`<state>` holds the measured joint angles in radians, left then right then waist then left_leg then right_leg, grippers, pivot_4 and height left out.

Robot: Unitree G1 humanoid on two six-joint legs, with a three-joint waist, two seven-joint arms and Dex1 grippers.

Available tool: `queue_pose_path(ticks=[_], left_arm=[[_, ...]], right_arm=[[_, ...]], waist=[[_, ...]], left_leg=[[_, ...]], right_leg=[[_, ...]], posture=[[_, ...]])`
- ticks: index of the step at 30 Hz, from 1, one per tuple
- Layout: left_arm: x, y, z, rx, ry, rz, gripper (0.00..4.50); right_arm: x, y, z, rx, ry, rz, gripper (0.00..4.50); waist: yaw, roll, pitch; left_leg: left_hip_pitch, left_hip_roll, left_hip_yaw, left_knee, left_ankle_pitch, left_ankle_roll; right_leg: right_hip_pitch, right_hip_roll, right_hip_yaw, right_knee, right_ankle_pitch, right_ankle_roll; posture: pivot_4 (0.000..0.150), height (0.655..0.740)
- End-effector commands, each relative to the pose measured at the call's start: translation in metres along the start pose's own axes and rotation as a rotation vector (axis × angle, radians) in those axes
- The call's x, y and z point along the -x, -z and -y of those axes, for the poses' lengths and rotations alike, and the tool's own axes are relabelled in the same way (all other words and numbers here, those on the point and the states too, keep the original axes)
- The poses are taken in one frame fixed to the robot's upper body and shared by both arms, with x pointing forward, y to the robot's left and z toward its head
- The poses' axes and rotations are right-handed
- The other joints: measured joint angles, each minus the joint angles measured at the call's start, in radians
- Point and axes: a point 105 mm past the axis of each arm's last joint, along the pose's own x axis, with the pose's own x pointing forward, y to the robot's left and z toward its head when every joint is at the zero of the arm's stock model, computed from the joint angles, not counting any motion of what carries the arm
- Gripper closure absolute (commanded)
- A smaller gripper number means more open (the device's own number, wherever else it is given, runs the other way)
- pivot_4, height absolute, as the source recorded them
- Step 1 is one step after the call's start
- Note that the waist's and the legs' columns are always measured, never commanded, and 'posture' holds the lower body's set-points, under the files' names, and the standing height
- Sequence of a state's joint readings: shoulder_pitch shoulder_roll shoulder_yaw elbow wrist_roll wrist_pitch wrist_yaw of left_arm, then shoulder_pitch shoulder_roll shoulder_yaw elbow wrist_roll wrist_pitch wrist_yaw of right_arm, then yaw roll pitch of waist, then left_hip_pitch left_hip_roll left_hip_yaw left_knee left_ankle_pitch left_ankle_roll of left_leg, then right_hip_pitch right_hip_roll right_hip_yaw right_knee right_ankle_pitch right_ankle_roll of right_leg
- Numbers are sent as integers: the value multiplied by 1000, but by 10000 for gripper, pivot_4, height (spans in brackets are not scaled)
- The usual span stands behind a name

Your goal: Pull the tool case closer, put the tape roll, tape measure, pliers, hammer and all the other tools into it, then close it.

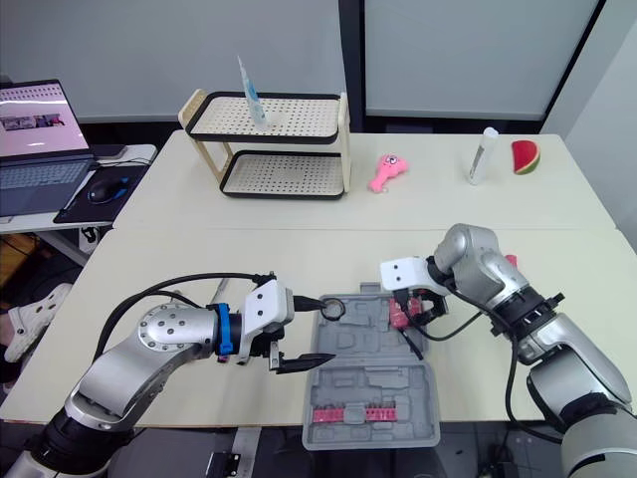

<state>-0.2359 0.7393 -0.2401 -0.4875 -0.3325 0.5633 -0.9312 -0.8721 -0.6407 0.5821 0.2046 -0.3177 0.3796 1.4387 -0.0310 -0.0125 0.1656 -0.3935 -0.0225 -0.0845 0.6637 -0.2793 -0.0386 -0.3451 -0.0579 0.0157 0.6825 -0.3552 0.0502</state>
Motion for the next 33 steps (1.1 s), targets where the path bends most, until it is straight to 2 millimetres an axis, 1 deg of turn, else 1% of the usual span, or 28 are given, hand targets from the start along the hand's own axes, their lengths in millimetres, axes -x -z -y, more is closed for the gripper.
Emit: queue_pose_path(ticks=[1, 4, 6, 9, 10, 12, 14, 20, 23, 28, 33], left_arm=[[2, -7, 2, -15, 3, 31, 0], [3, -7, 3, -5, 1, 39, 0], [4, -9, 2, 6, -3, 54, 0], [5, -10, 1, 13, -3, 60, 0], [6, -10, 1, 13, -2, 61, 0], [7, -10, 1, 15, 0, 62, 0], [7, -11, 0, 16, 3, 64, 0], [8, -12, 1, 18, 12, 66, 0], [8, -11, 0, 18, 14, 66, 0], [8, -10, -1, 17, 16, 64, 0], [7, -10, 0, 15, 23, 65, 0]], right_arm=[[23, -12, 2, 14, 59, 111, 210], [30, -21, 1, 57, 105, 222, 210], [32, -19, -4, 27, 122, 287, 210], [31, -11, -9, -10, 143, 312, 5883], [31, -10, -11, -20, 145, 320, 8762], [30, -7, -13, -36, 148, 327, 16115], [28, -3, -15, -48, 152, 327, 20914], [21, 3, -19, -79, 159, 330, 30468], [19, 6, -18, -94, 176, 325, 34540], [15, 10, -15, -123, 197, 327, 34540], [5, 20, -14, -165, 212, 323, 34540]], waist=[[0, 0, 0], [1, 0, 0], [1, 0, 0], [2, 0, 0], [2, 0, 0], [2, 0, 0], [0, 0, 0], [0, 0, 0], [0, 0, 0], [0, 0, 0], [1, 0, 0]], left_leg=[[0, 0, 0, 0, 0, 0], [-1, 0, 0, 0, 0, 0], [-1, 0, 0, 0, 0, 0], [-1, 0, 0, 0, 0, 0], [-1, 0, 0, 1, 0, 0], [-1, 0, 0, 1, 0, 0], [-1, 0, 0, 0, 0, 0], [-1, 0, 0, 0, 0, 0], [-1, 0, 0, 0, 0, 0], [-1, 0, 0, 0, 0, 0], [-1, 0, 0, 0, 0, 0]], right_leg=[[0, 0, 0, 0, 0, 0], [0, 0, 0, 0, 0, 0], [0, 0, 0, 0, 0, 0], [0, 0, 0, 0, 0, 0], [0, 0, 0, 0, 0, 0], [0, 0, 0, 0, 0, 0], [0, 0, 0, 0, 0, 0], [0, 0, 0, 0, 0, 0], [0, 0, 0, 0, 0, 0], [0, 0, 0, 0, 0, 0], [0, 0, 0, 0, 0, 0]], posture=[[1500, 7290], [1500, 7290], [1500, 7290], [1500, 7290], [1500, 7290], [1500, 7290], [1500, 7290], [1500, 7290], [1500, 7290], [1500, 7290], [1500, 7290]])
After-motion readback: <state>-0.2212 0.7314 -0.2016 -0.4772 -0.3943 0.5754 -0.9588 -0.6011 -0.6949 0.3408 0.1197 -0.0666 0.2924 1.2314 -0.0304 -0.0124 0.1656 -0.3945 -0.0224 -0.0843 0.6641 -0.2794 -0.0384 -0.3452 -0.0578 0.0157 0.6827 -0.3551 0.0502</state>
